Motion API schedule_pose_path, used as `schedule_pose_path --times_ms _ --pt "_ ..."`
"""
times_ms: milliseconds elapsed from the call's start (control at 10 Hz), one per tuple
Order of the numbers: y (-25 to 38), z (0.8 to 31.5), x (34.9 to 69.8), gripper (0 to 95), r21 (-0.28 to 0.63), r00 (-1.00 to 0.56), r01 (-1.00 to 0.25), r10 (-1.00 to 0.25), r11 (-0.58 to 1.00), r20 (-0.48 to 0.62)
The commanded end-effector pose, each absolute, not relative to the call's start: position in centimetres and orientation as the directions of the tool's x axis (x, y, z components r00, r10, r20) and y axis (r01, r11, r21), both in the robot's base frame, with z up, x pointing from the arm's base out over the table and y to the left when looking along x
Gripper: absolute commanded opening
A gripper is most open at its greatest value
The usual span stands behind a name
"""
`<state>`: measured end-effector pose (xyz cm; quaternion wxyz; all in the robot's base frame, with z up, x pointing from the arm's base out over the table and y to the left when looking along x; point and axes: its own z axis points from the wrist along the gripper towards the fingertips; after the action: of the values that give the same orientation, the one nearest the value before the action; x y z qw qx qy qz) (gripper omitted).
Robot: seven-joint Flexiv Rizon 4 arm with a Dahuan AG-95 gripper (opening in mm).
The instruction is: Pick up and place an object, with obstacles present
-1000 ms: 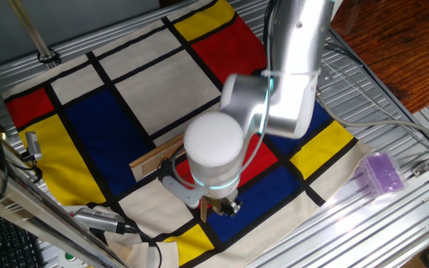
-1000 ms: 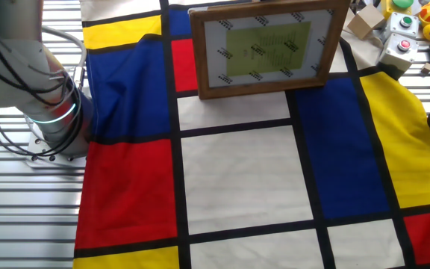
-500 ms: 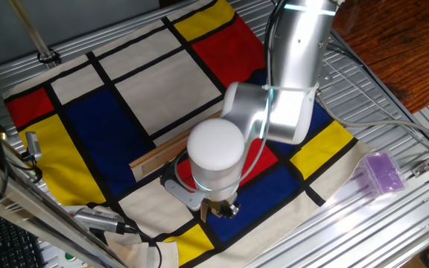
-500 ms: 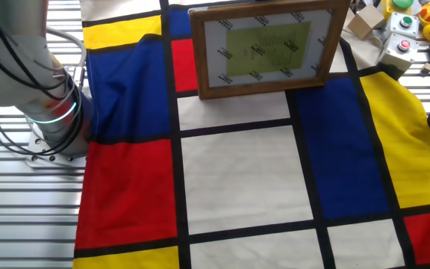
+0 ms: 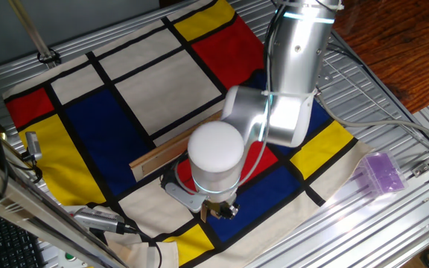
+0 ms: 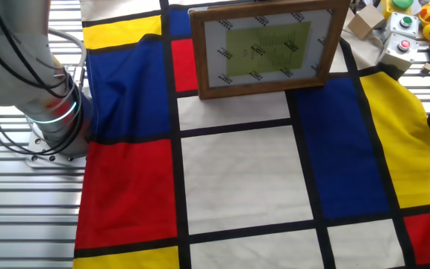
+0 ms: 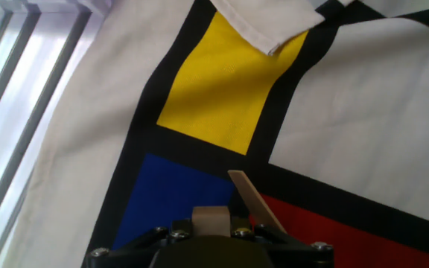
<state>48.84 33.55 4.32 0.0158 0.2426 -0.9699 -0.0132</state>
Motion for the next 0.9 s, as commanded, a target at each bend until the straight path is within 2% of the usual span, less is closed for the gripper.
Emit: schedule_pose_path --times_ms 100,200,300,400,900 --pt "33.6 4.4 48.8 57.0 0.034 -0.874 -0.485 -0.486 0.874 0.02" --pt "33.6 4.6 48.8 57.0 0.034 -0.874 -0.485 -0.486 0.874 0.02" --pt "33.8 5.0 48.6 19.0 0.032 -0.881 -0.471 -0.472 0.881 0.024" --pt "33.8 5.3 48.6 0.0 0.032 -0.887 -0.46 -0.461 0.887 0.024" --pt "32.8 11.0 46.3 0.0 0.065 -0.882 -0.465 -0.469 0.883 0.053"
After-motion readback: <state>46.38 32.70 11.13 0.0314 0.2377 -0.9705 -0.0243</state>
